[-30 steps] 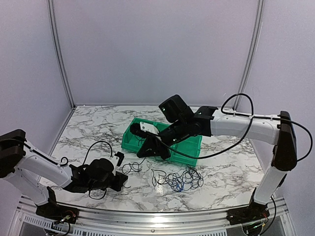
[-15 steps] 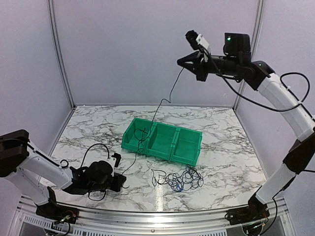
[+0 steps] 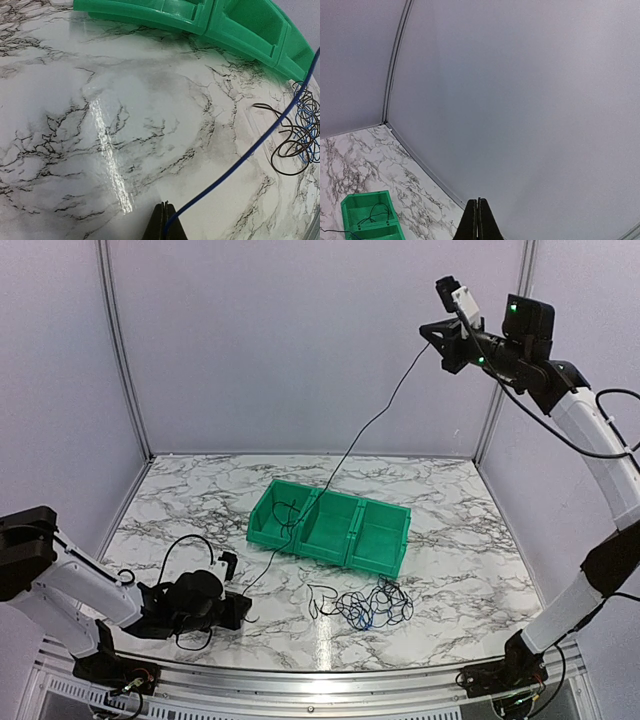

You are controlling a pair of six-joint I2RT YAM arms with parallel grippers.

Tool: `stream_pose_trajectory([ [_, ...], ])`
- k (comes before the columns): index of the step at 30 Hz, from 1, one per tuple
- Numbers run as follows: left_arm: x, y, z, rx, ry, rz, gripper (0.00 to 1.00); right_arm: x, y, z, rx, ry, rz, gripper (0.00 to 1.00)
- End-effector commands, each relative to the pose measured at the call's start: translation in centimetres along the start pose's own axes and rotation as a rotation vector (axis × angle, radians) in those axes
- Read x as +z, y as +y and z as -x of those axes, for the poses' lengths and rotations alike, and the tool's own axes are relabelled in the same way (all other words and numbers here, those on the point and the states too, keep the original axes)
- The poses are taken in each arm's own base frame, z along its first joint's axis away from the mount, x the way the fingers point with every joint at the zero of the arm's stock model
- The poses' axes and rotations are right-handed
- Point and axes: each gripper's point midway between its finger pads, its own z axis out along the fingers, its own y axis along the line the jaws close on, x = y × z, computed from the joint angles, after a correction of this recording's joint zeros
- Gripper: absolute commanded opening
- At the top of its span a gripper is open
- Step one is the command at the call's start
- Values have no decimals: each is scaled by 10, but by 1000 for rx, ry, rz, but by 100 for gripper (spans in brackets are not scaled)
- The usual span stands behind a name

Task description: Untangle the cables

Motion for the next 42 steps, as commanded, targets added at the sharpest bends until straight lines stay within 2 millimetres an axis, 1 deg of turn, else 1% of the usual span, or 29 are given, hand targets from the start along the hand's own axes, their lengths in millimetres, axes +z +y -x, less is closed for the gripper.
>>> stream_pose_trajectory([
  [1,-5,22,-15,-11,26,61,0,-17,-46,25,17,-72,-151,0],
  [3,-6,26,-18,-20,32,67,0,-22,-57,28,27,-87,-175,0],
  [4,-7,26,-19,-21,33,67,0,-21,-60,27,27,-88,-178,0],
  [6,-7,25,-17,-22,28,63,0,-15,-58,18,34,-75,-162,0],
  [9,-9,14,-4,-13,-1,35,0,1,-50,-6,67,-38,-117,0],
  [11,-12,2,11,-5,-27,14,0,15,-39,-28,97,1,-68,0],
  [14,-19,-23,37,18,-51,-26,0,40,-14,-63,122,80,2,0],
  [16,-26,-35,55,28,-73,-36,0,55,10,-82,128,123,60,0],
  [18,-36,-44,80,39,-123,-26,0,69,40,-97,123,158,121,0],
  [20,-44,-48,103,57,-162,12,0,83,69,-109,123,181,179,0],
  [23,-53,-56,139,83,-213,49,0,105,104,-124,130,210,254,0],
  [25,-58,-60,163,77,-243,59,0,118,123,-130,131,225,292,0],
  [28,-62,-61,190,73,-276,72,0,136,144,-139,132,244,326,0],
  [32,-64,-60,213,59,-301,77,0,154,171,-161,148,282,376,0],
  [35,-62,-58,224,58,-306,86,0,165,195,-181,169,317,419,0],
  [39,-56,-55,229,57,-301,100,0,176,222,-208,188,368,466,0],
  [42,-48,-49,228,54,-287,117,0,183,234,-222,212,398,491,1],
])
